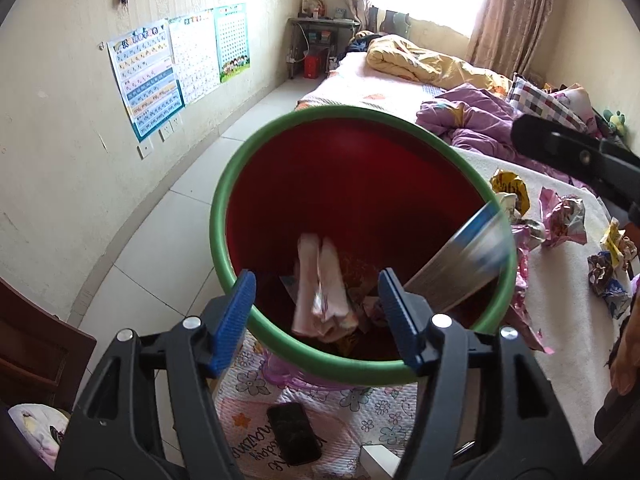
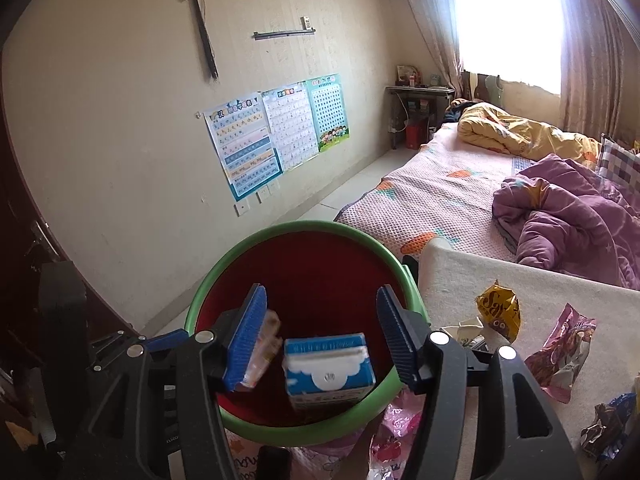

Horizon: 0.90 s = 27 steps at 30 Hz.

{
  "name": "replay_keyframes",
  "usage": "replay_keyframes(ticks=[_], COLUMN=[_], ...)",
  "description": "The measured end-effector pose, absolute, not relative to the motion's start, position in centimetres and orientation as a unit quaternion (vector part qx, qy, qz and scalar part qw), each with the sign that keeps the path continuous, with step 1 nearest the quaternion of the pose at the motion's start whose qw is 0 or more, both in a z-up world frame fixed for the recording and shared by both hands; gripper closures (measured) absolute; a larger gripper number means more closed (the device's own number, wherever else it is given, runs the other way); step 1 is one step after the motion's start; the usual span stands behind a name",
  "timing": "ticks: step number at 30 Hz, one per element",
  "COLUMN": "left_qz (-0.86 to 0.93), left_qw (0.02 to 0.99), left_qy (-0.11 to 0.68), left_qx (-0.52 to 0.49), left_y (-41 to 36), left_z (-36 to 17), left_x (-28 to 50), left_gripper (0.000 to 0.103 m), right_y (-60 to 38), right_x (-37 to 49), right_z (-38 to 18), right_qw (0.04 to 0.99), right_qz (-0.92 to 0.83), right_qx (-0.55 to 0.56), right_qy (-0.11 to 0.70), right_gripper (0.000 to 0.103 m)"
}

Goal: Collect trash
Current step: 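Grasp the pink strawberry wrapper with the left gripper while the right approaches the blue bag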

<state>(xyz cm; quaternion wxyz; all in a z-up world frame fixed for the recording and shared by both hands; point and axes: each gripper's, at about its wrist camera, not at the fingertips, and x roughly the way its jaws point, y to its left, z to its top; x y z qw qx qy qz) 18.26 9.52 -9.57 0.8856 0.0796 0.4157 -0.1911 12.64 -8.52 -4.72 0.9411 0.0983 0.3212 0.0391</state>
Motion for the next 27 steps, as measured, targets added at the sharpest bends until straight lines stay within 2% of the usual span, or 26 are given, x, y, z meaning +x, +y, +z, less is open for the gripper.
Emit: replay_keyframes(ticks=[9, 14, 22, 27], left_qz=[-0.190, -0.213, -0.275, -0.258], left_qw=[0.894, 0.896, 0.867, 0.855], left_qy=[0.401, 0.388, 0.407, 0.428], left_qx=[0.066, 0.045, 0.085, 0.137], left_y=[9.1, 8.2, 1.1, -3.7], left_z=[-8.9, -7.7, -8.8, -11.7], left_x=[16.7, 13.7, 9.8, 9.9], left_gripper=[0.041, 0.040, 0.038, 0.036], right_y=[-10.6, -12.7, -18.7, -23.4], right_x=[9.0, 4.2, -3.7, -7.1], right_z=[-3.7, -4.4, -10.1, -10.6], right_qw=[0.946, 0.945, 0.914, 0.909], right_qz=[0.027, 0.013, -0.062, -0.092], right_qx=[0.110, 0.125, 0.170, 0.188], right_qy=[0.303, 0.302, 0.362, 0.360], right_gripper=[0.038, 0.033, 0.033, 0.033])
